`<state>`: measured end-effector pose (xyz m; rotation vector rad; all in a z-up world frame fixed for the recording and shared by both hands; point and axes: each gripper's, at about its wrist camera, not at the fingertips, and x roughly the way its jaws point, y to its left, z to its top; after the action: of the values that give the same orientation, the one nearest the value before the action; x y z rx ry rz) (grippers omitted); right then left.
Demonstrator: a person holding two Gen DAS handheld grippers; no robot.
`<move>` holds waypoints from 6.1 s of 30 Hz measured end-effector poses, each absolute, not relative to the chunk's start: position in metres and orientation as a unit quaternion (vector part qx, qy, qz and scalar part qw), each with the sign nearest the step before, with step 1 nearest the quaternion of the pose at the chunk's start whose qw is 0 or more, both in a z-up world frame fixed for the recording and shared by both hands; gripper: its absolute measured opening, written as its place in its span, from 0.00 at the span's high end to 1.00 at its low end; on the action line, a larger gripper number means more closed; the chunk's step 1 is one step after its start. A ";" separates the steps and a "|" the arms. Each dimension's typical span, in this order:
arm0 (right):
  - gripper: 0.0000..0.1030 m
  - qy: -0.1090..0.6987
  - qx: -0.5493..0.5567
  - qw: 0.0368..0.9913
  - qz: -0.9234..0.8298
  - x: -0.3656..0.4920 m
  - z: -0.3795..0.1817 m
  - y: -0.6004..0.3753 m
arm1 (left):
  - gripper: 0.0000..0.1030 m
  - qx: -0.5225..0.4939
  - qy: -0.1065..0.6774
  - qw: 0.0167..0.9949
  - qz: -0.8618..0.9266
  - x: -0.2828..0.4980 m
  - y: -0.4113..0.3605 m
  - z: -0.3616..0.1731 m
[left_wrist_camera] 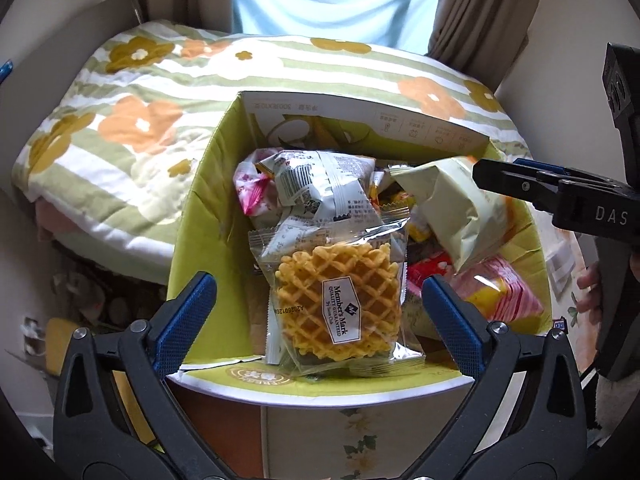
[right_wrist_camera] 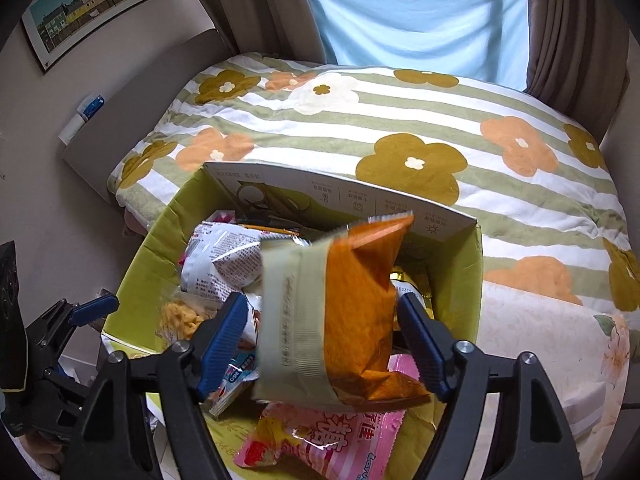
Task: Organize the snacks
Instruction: 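Carry both packets over the yellow box and open both tools to drop them, then move both tools from the box toward the Snickers bar and white packet, then grasp the Snickers bar with left tool while right tool grasps white tissue packet, then carry the Snickers bar and tissue packet over the yellow box with both tools, then open left tool to drop Snickers while right tool drops tissue packet into box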
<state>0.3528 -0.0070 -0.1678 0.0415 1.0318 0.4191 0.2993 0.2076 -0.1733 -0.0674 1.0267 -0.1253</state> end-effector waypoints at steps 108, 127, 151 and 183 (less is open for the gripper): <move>0.27 0.579 -0.031 0.804 0.130 0.301 -0.322 -0.336 | 0.72 0.335 0.522 0.657 -0.429 0.238 -0.212 -0.300; 0.32 0.521 -0.015 0.845 0.121 0.269 -0.236 -0.344 | 0.72 0.159 0.549 0.758 -0.314 0.230 -0.182 -0.247; 0.32 0.401 -0.039 0.872 0.278 0.277 -0.101 -0.176 | 0.72 -0.009 0.432 0.894 -0.118 0.249 0.035 -0.091; 0.31 0.468 -0.006 0.848 0.250 0.319 -0.139 -0.012 | 0.02 0.010 0.478 0.872 -0.101 0.280 0.180 -0.153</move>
<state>0.3185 -0.0123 -0.1392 -0.0123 0.9870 0.5268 0.2801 0.1802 -0.1526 0.0218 0.9990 -0.2116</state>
